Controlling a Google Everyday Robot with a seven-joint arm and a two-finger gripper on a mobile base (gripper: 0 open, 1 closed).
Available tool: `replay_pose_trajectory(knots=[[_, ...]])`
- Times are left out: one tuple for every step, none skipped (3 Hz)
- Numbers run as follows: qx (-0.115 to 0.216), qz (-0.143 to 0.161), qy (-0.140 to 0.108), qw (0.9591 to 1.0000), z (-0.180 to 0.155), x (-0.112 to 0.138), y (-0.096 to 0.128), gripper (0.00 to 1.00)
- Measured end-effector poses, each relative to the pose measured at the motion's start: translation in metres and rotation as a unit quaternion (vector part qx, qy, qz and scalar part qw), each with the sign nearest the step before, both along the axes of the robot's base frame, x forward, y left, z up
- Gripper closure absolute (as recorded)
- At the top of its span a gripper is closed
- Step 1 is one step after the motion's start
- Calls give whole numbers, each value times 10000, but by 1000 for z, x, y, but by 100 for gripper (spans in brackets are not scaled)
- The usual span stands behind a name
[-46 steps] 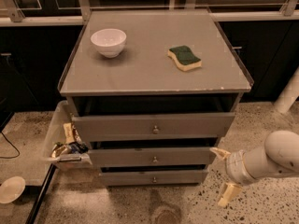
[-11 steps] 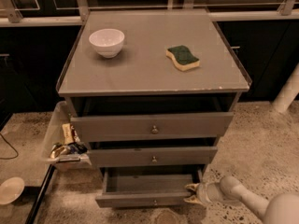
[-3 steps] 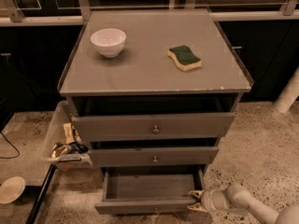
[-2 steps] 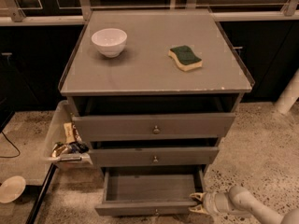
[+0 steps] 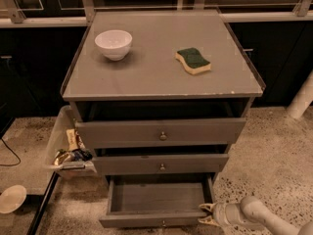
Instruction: Open bottom drawer
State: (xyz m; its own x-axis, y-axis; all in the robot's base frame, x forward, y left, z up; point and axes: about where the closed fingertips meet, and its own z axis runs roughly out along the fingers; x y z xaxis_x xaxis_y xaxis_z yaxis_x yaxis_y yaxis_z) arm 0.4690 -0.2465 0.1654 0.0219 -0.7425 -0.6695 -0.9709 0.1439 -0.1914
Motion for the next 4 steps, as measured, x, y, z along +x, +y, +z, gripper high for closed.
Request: replay_pose_trajectory(knots=[[0,0,0,10000,0,0,0,58],[0,1,0,10000,0,0,0,34],[-4,25,-1,10000,1,-1,1,11],[-48,82,-84,9999,11,-3,2,0]])
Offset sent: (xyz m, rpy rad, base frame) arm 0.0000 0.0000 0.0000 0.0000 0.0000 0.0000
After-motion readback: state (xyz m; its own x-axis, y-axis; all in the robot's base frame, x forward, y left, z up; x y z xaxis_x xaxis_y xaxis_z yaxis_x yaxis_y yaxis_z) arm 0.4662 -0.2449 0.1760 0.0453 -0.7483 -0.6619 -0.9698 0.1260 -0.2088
